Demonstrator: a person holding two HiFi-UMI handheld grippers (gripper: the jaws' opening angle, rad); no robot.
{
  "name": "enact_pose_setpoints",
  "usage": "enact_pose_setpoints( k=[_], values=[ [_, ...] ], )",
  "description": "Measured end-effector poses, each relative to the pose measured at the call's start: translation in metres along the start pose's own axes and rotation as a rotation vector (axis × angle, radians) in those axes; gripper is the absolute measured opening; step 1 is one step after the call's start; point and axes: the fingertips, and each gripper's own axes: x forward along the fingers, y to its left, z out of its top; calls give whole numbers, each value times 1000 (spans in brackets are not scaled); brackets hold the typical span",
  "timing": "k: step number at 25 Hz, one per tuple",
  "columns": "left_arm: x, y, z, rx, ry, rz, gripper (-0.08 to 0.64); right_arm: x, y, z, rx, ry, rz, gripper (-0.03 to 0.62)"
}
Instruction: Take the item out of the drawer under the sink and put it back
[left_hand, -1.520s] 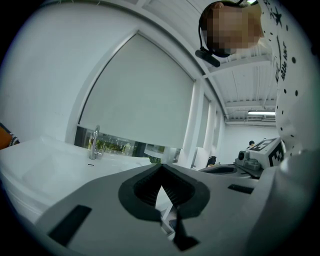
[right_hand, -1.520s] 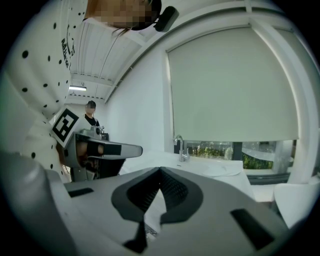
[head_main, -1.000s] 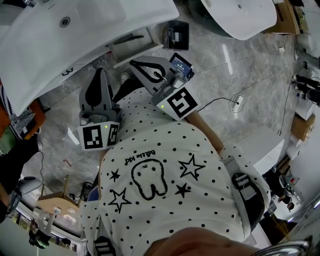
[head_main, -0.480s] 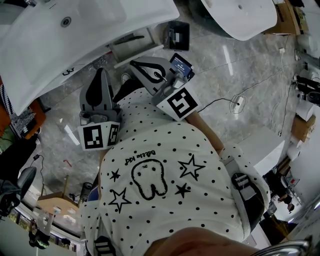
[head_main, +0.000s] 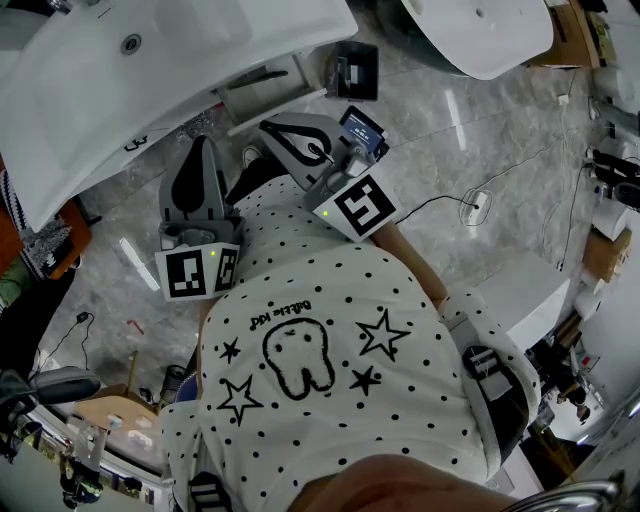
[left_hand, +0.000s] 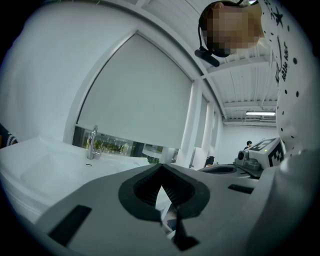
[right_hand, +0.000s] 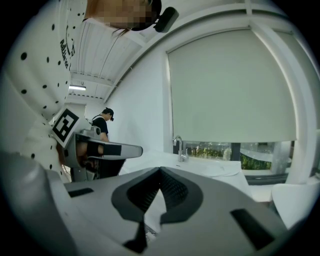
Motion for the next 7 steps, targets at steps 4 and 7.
enact_pose_setpoints(
  k=[4,7],
  values=[
    [0,-1,0,-4,-2,2,-5,0,0,0,-11,3,7,12],
    [1,-1,0,-6,-4,3,-5,0,-1,1,-11,-2,7,12]
  ],
)
